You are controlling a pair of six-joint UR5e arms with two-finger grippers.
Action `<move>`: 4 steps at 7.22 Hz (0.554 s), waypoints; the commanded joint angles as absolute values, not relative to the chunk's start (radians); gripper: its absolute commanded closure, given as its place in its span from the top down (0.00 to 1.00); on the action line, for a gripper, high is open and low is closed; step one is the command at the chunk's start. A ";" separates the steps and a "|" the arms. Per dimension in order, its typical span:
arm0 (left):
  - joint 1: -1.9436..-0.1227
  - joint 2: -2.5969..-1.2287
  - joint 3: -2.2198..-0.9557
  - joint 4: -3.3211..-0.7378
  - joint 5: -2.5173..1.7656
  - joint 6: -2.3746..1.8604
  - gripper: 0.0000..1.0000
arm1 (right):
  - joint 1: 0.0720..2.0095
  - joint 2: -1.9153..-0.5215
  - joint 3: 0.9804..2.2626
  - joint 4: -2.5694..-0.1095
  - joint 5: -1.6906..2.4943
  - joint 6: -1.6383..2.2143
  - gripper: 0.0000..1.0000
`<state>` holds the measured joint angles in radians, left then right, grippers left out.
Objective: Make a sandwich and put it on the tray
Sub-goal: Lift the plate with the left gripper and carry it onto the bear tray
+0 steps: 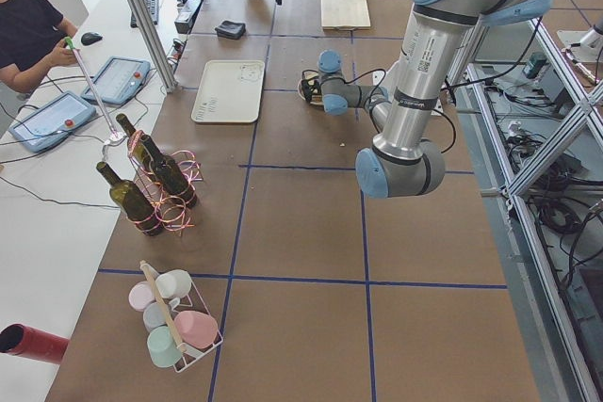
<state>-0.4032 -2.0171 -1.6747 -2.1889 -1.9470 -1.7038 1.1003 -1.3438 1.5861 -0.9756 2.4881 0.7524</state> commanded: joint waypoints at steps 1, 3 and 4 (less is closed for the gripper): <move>-0.451 -2.017 -1.701 -2.291 -1.941 -1.894 0.00 | 1.104 -1.344 1.586 -0.976 2.488 0.752 1.00; -0.460 -2.042 -1.695 -2.322 -1.788 -2.038 0.00 | 1.108 -1.344 1.594 -0.976 2.490 0.752 1.00; -0.506 -2.065 -1.683 -2.318 -1.786 -2.042 0.00 | 1.109 -1.345 1.600 -0.977 2.491 0.752 1.00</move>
<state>-0.4677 -2.0409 -1.6935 -2.3118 -1.8170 -2.0129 1.1074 -1.3440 1.5932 -0.9759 2.4899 0.7516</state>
